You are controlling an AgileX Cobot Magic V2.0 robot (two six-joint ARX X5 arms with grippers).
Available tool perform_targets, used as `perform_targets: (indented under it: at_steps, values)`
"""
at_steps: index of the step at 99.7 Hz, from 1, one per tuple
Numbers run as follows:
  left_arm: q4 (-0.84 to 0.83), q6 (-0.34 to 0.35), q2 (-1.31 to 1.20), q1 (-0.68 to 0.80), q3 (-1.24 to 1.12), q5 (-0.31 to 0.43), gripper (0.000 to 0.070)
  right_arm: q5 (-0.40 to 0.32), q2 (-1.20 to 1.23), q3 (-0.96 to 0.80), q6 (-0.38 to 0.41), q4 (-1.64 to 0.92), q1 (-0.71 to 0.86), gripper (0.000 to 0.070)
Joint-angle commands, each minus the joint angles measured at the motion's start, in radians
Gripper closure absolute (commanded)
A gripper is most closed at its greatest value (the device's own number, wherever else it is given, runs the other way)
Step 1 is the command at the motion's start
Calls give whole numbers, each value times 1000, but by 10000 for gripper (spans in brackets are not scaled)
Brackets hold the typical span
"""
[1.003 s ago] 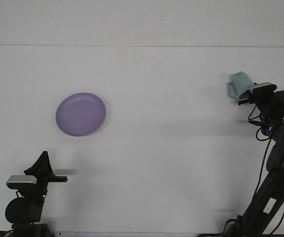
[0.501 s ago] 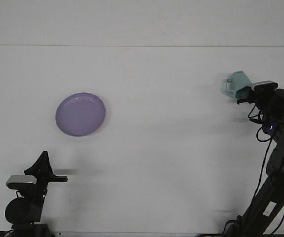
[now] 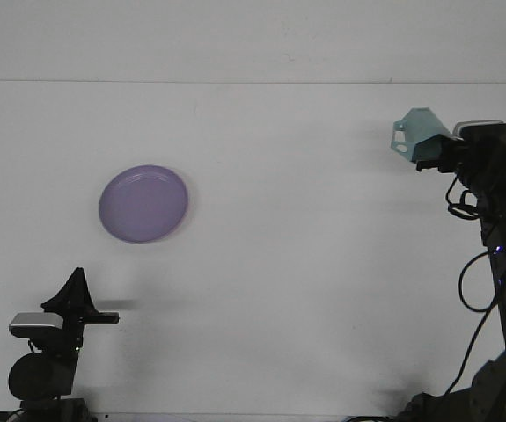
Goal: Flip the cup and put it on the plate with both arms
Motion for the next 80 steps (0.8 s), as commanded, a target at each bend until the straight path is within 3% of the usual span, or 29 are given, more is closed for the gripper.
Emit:
perform_targets:
  at_steps: [1, 27, 48, 80]
  values:
    - [16, -8, 0, 0, 21, -2, 687, 2, -61, 22, 53, -96, 26, 696]
    - [11, -30, 0, 0, 48, 0, 687, 1, -266, 22, 122, -529, 190, 696]
    - [9, -57, 0, 0, 66, 6, 687, 4, -285, 36, 122, -827, 401, 696]
    - [6, -57, 0, 0, 66, 9, 687, 136, -162, 36, 122, -967, 730, 696]
